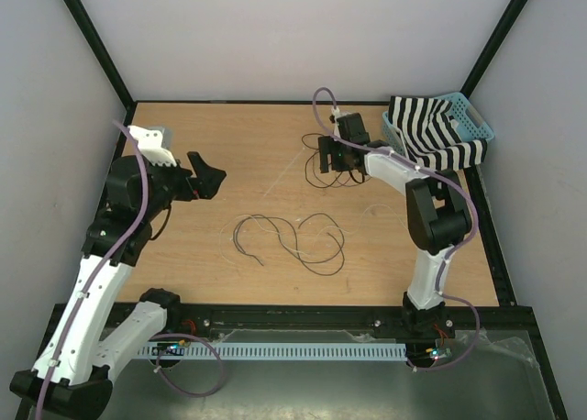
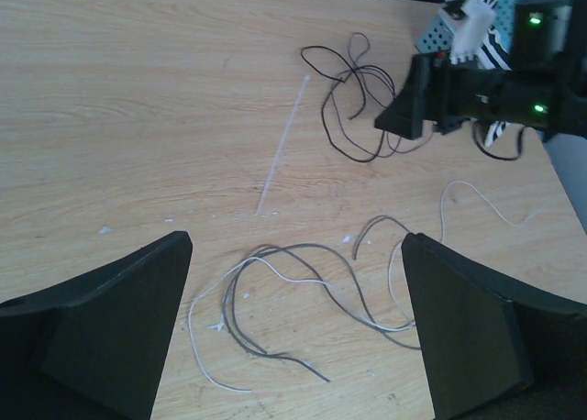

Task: Zip-tie the wires
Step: Pick up the cable at the center of the board.

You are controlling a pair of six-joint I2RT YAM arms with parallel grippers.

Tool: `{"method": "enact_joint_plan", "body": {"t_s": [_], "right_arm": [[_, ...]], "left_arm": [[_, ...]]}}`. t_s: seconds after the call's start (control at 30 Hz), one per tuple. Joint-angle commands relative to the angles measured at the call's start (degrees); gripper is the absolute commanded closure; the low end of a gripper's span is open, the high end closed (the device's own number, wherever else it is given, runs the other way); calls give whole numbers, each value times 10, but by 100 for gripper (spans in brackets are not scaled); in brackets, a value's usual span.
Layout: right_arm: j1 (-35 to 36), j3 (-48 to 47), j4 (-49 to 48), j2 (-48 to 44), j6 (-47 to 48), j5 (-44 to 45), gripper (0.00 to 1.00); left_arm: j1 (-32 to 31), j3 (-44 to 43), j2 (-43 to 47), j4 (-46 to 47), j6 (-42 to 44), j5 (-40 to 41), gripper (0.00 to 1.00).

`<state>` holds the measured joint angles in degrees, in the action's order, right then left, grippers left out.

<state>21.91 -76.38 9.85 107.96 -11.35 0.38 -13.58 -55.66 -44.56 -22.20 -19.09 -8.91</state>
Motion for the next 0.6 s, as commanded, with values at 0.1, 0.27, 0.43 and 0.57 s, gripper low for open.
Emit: {"method": "enact_joint_plan", "body": {"t_s": [0.1,0.27,0.43,0.57], "right_arm": [[-2,-65,-16,72,-15,-4,27],[-4,-85,-14,90,-4,-6,61],[-3,-86,-3,21,27,9,100],[-3,-118,19,-46,55,21,100]], "left_arm": [[1,16,5,53,-1,-56,1],[1,12,3,55,-5,-60,1],[1,7,-10,72,-13,-68,1],[1,-1,-29,110,-27,-94,1]]}}
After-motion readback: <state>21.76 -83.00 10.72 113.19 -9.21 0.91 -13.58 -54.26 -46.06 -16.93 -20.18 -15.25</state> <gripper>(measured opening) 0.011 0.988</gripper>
